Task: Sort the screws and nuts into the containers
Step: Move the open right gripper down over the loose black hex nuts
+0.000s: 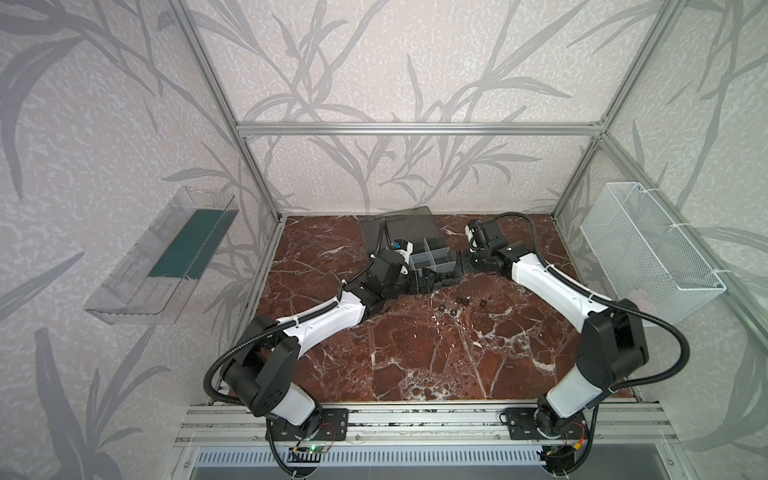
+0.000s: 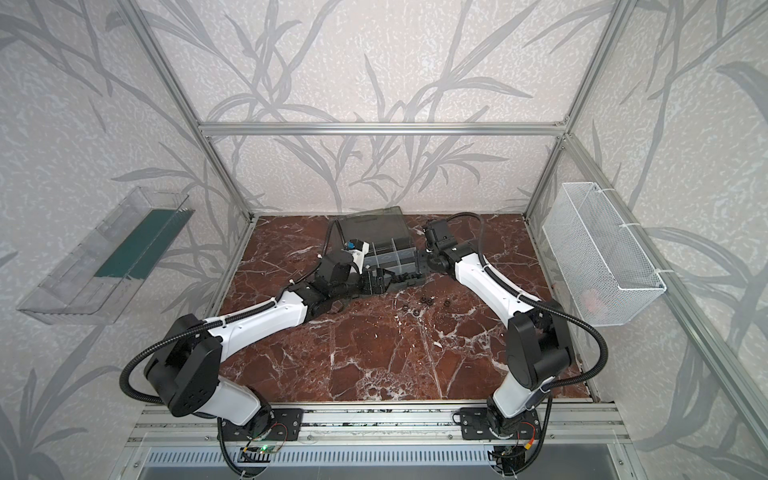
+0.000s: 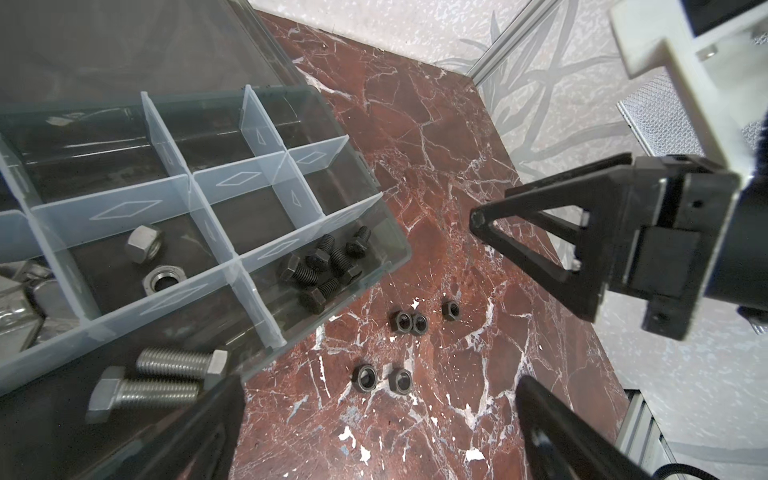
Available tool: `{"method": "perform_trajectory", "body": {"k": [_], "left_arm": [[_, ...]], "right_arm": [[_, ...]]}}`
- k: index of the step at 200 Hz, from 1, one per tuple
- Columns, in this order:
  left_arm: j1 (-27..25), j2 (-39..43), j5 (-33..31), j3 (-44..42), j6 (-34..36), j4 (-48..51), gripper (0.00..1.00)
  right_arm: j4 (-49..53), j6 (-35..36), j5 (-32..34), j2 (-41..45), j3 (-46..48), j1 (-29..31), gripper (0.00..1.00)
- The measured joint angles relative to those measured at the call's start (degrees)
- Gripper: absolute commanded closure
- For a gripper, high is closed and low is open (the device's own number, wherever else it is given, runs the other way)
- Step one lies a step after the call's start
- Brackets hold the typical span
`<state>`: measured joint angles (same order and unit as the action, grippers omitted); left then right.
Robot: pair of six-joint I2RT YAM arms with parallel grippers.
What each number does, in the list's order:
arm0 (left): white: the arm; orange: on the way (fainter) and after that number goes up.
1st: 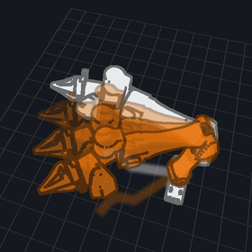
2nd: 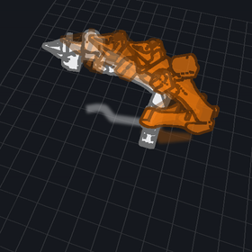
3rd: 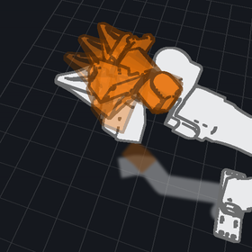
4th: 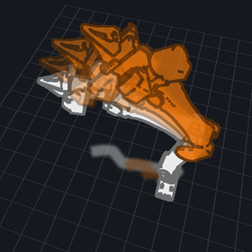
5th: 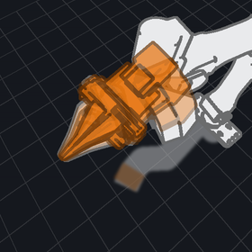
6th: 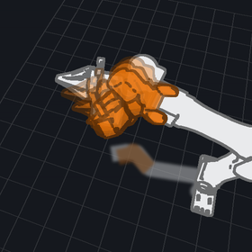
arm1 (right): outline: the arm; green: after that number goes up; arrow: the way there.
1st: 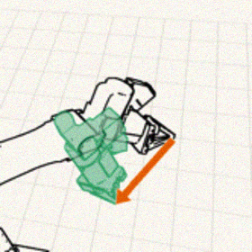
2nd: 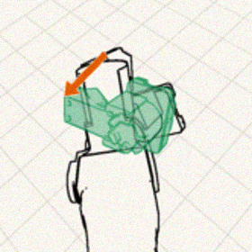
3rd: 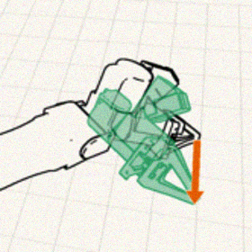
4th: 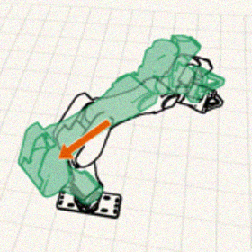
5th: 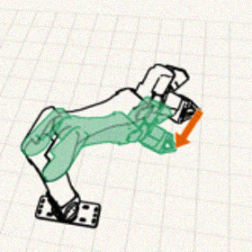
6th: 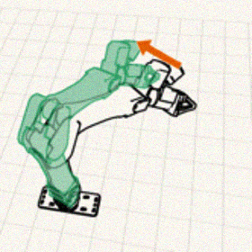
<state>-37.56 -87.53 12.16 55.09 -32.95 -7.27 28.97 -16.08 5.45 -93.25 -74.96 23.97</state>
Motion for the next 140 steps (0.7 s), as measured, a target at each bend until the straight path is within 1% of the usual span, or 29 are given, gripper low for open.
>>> {"method": "perform_trajectory", "body": {"k": [13,20,59,86,103,132,140], "left_arm": [[-1.09,0.00,0.07,0.22,0.48,-0.02,0.01],[-1.79,0.00,0.13,0.26,0.79,-0.04,0.01],[-4.70,0.00,0.92,0.26,1.22,-0.13,0.01],[-5.92,-0.13,1.60,0.26,0.96,-0.28,0.01],[-6.62,-0.63,1.73,0.26,0.85,-0.46,0.01],[-7.50,-1.16,1.70,0.26,0.92,-0.42,0.01],[-7.63,-1.16,1.70,0.26,0.96,-0.44,0.01]], "right_arm": [[0.07,0.31,0.85,1.84,2.43,-0.57,0.08],[0.31,0.66,1.31,2.60,3.82,-1.07,0.00],[3.06,1.36,2.67,4.90,11.21,-5.29,0.01],[3.65,1.46,0.79,6.10,16.06,-8.52,0.01],[4.83,1.75,0.22,5.92,17.18,-9.68,0.01],[5.68,2.43,-1.62,3.87,17.18,-9.77,0.00],[5.70,2.51,-2.21,2.78,17.18,-9.77,0.02]]}}
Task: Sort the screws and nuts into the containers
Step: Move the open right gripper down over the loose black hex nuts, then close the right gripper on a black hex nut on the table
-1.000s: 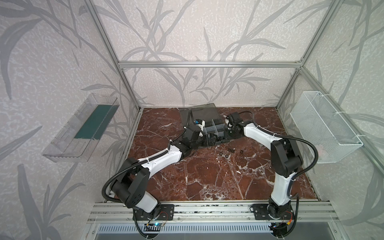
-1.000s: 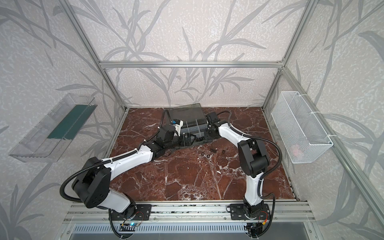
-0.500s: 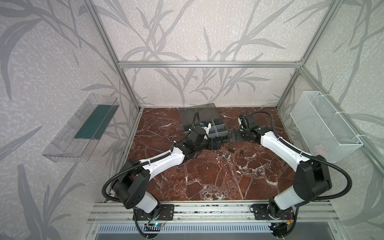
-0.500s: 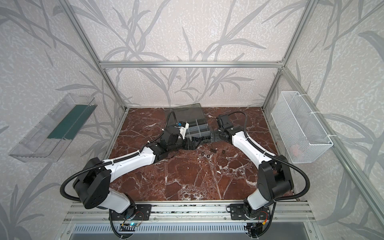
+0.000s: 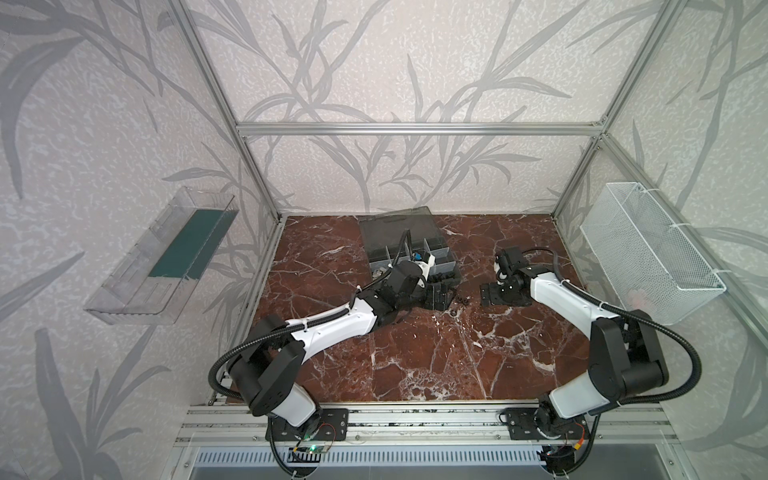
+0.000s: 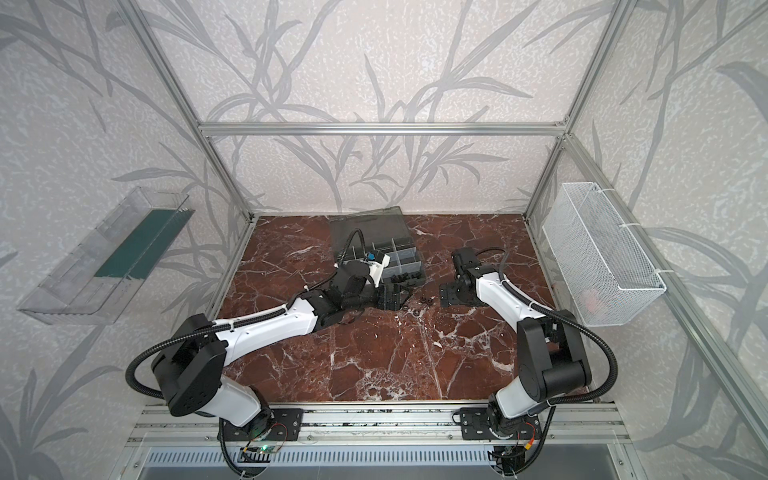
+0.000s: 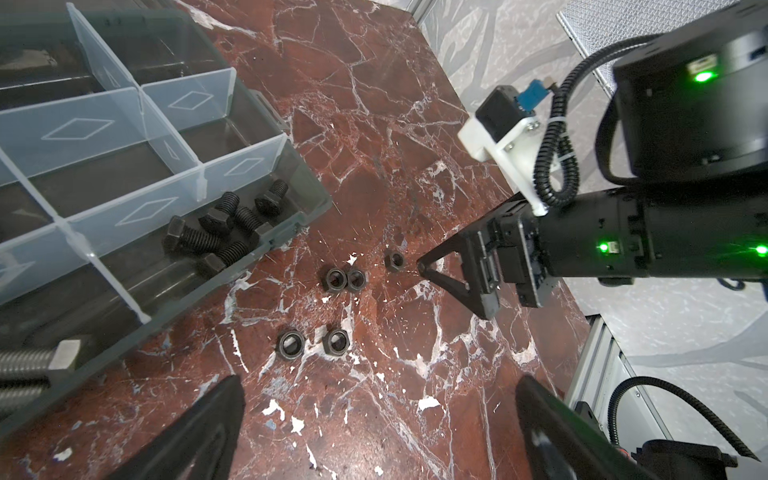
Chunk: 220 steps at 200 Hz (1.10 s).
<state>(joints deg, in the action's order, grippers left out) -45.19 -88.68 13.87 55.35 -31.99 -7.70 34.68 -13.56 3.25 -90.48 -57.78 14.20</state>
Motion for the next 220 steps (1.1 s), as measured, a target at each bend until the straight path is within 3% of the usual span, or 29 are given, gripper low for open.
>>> {"method": "perform_trajectory", "body": {"k": [38,86,178,220], "left_arm": [[-0.20,0.00,-0.15,0.00,0.37,0.04,0.01],[-0.20,0.00,-0.28,0.00,0.52,0.07,0.01],[-0.20,0.00,-0.50,0.00,1.05,0.42,0.01],[-0.20,-0.02,-0.52,0.02,1.38,0.44,0.01]], "right_arm": [[-0.09,0.37,-2.45,-5.33,-0.59,0.04,0.20],[-0.22,1.36,-4.83,-10.08,-4.28,0.07,0.37],[-0.09,1.88,-5.70,-14.69,-7.72,0.61,0.46],[-0.20,2.10,-4.90,-15.10,-8.09,1.33,0.57]]}}
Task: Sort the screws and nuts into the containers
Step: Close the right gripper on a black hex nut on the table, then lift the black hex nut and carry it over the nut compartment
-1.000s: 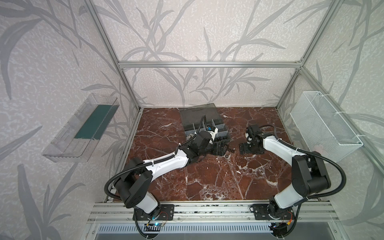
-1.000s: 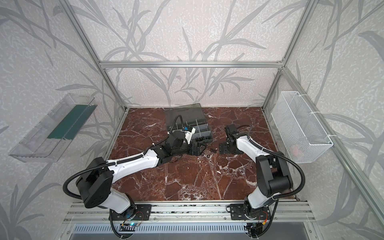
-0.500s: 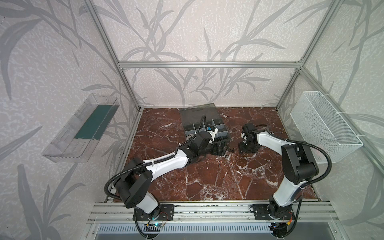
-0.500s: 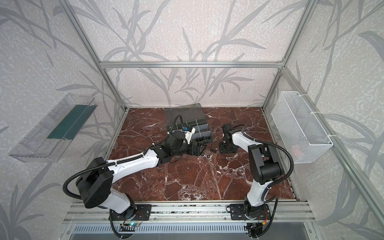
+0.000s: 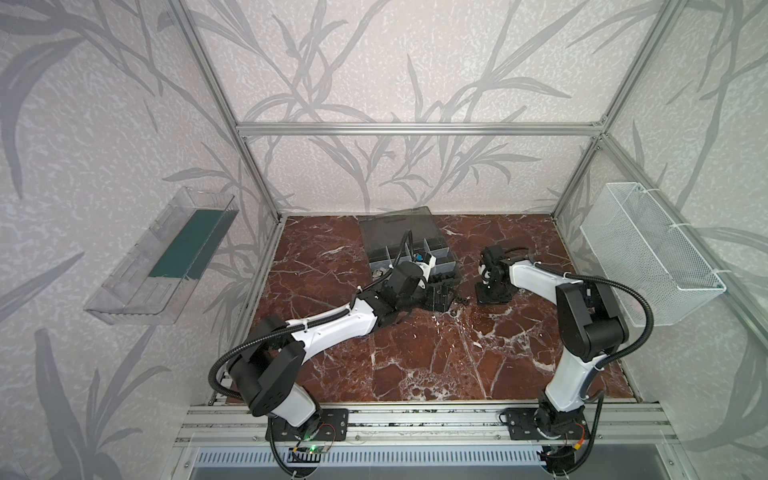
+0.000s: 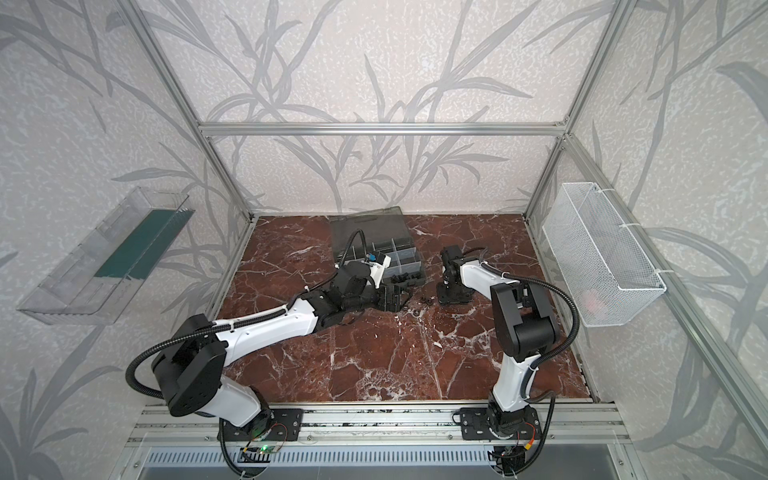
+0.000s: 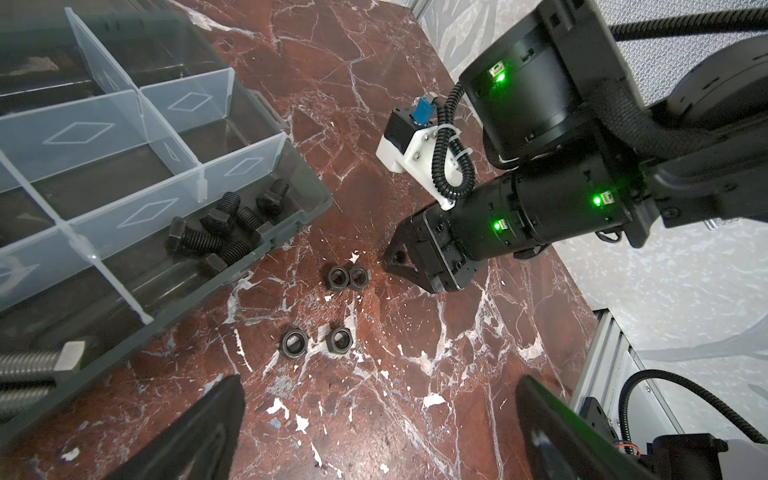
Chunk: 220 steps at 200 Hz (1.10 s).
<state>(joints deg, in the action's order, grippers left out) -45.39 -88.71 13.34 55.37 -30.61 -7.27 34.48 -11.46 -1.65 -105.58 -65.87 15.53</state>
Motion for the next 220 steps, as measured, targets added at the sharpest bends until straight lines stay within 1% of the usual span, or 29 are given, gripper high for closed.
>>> {"method": "perform_trajectory", "body": {"k": [22,59,114,171,220], "left_arm": [[0.00,0.00,0.00,0.00,0.07,0.02,0.01],[0.00,0.00,-0.02,0.00,0.09,0.04,0.01],[0.00,0.00,-0.07,0.00,0.20,0.11,0.01],[0.00,0.00,-0.57,0.02,0.50,0.42,0.01],[0.02,0.26,-3.98,0.02,2.49,1.29,0.01]], "right_arm": [[0.02,0.17,0.42,-0.04,0.00,0.33,0.61],[0.09,0.39,1.20,-0.15,-0.09,0.76,0.65],[0.11,0.50,1.84,-0.44,-0.42,1.36,0.76],[0.22,0.46,1.70,-0.50,-0.76,1.79,0.78],[2.40,0.52,1.64,-0.46,-4.55,2.73,0.78]]}}
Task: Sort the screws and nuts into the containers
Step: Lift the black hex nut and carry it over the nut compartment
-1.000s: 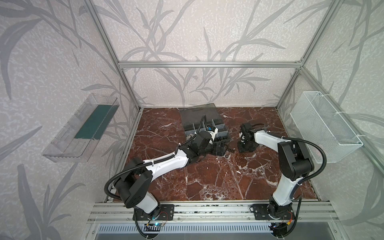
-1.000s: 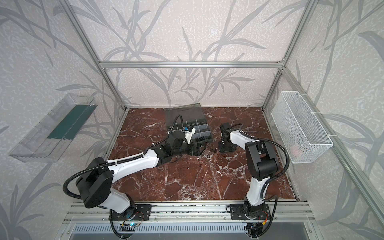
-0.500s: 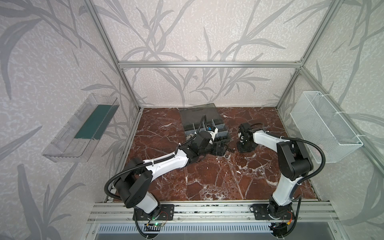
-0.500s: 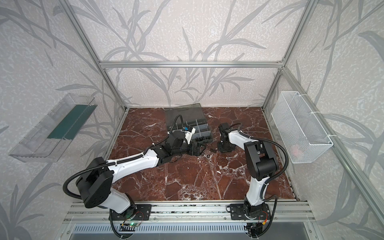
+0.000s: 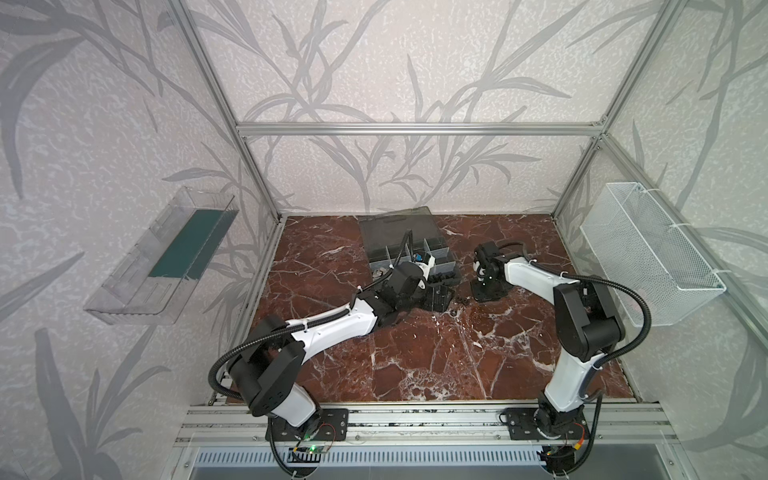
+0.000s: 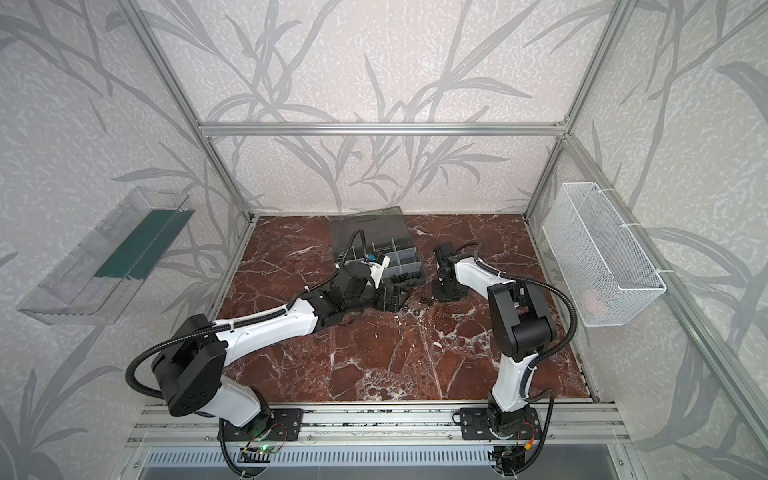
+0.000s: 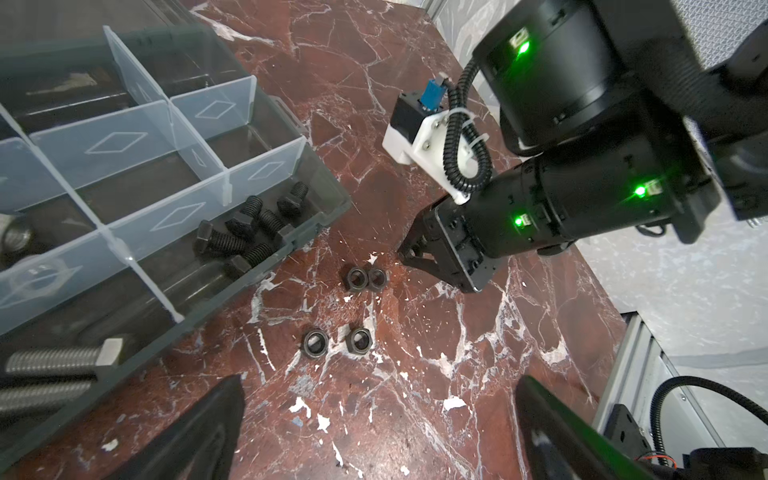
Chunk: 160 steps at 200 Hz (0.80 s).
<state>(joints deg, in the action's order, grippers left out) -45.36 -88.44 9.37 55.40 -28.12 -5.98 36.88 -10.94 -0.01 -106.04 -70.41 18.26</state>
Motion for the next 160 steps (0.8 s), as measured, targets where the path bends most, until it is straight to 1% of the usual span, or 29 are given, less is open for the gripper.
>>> {"method": "perform_trajectory", "body": {"k": [54,86,121,160], "left_arm": [[0.37,3.89,-7.37,-0.42,3.19,-0.17,0.01],[1.31,7.06,-12.31,-1.73,5.03,-0.61,0.01],[3.32,8.09,-15.98,-2.32,5.73,-1.07,0.01],[5.60,8.09,-16.85,-2.32,5.49,-1.07,0.01]], "right_arm": [[2.64,0.00,-0.04,0.00,-8.22,2.91,0.78],[3.85,-0.37,-0.59,-0.55,-14.88,4.70,0.78],[3.91,-1.51,-1.79,-5.35,-24.06,6.71,0.78],[4.07,-2.99,-3.52,-13.77,-33.73,9.05,0.78]]}}
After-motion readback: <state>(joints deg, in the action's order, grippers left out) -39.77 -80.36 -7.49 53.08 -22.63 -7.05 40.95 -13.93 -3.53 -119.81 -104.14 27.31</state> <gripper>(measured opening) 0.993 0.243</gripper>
